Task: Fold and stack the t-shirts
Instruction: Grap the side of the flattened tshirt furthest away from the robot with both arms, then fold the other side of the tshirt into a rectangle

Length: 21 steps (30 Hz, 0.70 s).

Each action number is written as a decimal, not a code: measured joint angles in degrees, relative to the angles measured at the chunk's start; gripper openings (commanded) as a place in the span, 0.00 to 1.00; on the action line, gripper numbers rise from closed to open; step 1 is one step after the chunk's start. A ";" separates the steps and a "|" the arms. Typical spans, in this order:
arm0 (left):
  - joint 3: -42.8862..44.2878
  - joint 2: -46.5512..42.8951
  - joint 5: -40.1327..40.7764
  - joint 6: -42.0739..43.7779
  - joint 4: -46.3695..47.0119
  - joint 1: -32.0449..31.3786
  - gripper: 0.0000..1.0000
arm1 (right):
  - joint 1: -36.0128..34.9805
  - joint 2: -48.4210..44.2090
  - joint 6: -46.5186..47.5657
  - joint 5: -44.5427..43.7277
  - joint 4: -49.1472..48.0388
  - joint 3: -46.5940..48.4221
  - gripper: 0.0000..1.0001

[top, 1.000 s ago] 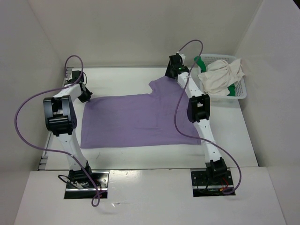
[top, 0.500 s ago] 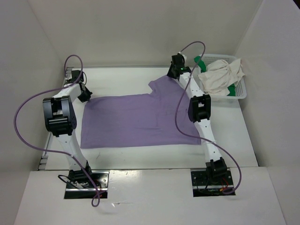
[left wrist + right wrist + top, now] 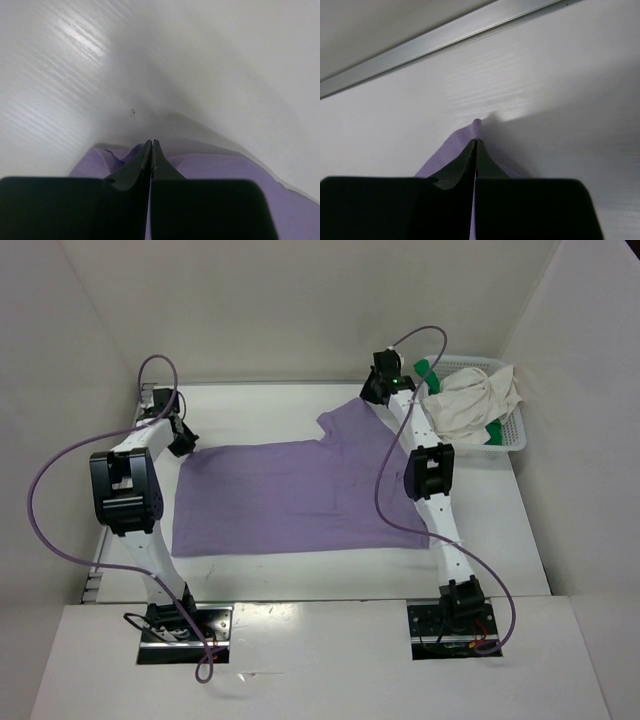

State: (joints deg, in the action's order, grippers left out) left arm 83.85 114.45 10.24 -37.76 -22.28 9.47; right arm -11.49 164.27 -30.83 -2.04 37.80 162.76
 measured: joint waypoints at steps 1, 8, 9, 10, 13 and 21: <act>-0.72 -1.33 -0.26 0.00 -0.07 0.09 0.00 | 0.09 -0.52 0.00 0.50 1.14 0.00 0.00; -2.34 -8.87 -2.69 -0.04 0.17 1.16 0.00 | 0.70 -24.33 -0.24 4.70 1.20 -28.63 0.00; -2.89 -9.68 -3.13 -0.04 0.35 1.40 0.00 | 0.79 -29.33 -0.57 4.90 0.85 -35.17 0.00; -3.80 -10.93 -3.78 -0.07 0.46 1.99 0.00 | 0.90 -35.45 -0.76 5.33 -1.01 -43.08 0.00; -6.10 -12.94 -5.29 -0.07 0.37 3.76 0.00 | 1.42 -47.65 -1.03 6.03 -1.86 -55.93 0.00; -13.92 -18.08 -8.37 -0.11 -0.57 5.68 0.00 | 2.51 -66.90 -1.36 6.82 -5.22 -82.09 0.00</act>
State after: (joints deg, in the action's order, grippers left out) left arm 69.93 96.38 1.87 -37.87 -22.85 15.16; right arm -8.97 97.36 -32.18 4.78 32.58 80.66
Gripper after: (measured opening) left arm 0.003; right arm 0.003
